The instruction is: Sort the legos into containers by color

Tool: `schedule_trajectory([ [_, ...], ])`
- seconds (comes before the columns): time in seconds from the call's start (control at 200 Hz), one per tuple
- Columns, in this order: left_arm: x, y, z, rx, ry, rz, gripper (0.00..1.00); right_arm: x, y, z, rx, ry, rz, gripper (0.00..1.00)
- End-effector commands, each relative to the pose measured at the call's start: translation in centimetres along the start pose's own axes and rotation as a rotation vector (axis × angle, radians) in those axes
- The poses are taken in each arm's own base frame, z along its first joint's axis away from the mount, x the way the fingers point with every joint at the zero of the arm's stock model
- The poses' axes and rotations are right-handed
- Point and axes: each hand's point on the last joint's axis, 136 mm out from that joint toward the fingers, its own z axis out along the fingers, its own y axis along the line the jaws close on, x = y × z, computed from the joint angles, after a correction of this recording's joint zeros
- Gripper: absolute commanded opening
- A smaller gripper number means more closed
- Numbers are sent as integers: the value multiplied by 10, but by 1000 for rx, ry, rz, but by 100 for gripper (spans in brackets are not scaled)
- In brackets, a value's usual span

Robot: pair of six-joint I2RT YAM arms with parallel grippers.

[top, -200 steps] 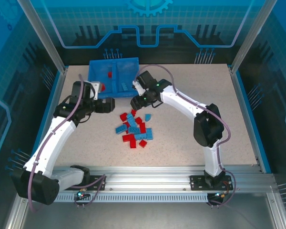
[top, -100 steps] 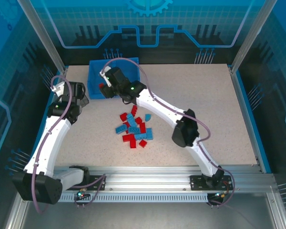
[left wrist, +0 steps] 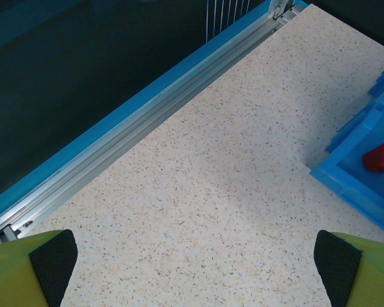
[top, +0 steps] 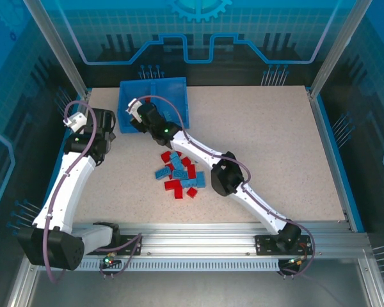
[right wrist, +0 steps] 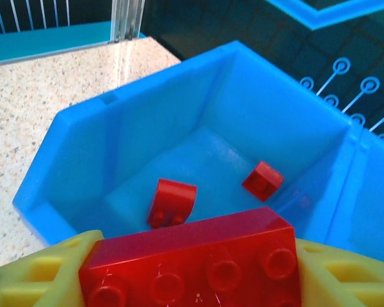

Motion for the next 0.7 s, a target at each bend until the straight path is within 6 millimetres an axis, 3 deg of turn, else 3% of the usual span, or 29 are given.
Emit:
schedule_trajectory([
  [0.0,-2,-2,-1,11,3,8,99,-35,-29,1,32,-149,42,64],
  [0.085,-2,-3,0,13,0,16,99,-35,-30,4,10,-166,69,80],
  [0.2,-2,-3,0,14,-4,27,99,-44,-31,0,-2,-189,84,91],
  [0.43,0,-7,2,35,-2,40,99,-85,-42,-30,-22,-216,100,94],
  [0.58,5,-20,4,100,22,76,99,-127,-42,-86,-88,-176,96,100],
  [0.695,13,-39,1,211,63,121,99,-138,-38,-145,-233,-71,134,100],
])
